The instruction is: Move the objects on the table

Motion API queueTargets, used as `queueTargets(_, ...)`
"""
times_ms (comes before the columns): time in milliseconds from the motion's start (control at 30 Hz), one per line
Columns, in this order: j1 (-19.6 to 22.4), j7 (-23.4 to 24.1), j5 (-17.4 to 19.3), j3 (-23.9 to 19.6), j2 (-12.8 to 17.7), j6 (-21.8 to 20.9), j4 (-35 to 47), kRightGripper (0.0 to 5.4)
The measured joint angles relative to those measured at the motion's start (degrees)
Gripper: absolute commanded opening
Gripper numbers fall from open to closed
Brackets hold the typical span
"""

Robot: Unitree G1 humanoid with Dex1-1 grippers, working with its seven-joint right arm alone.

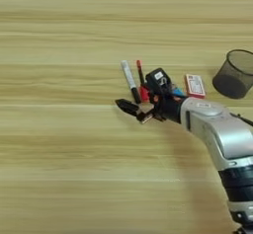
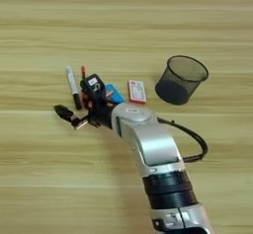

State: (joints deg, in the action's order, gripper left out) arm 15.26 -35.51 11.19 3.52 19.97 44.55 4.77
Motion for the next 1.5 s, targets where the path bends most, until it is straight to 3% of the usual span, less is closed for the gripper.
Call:
queueTargets(233,3.5,0.2,0.1,-1.0,-0.2,-0.2,-7.2,5.36)
queueTargets(833,4.7,0.2,-1.4,0.1,-0.4,-3.7,-11.8,5.36)
queueTargets(1100,6.0,4.3,-5.4,1.3,-0.4,-6.4,-14.4,5.36)
queueTargets(1500,5.7,6.9,-6.6,-0.7,-0.2,-7.1,-16.7,5.36)
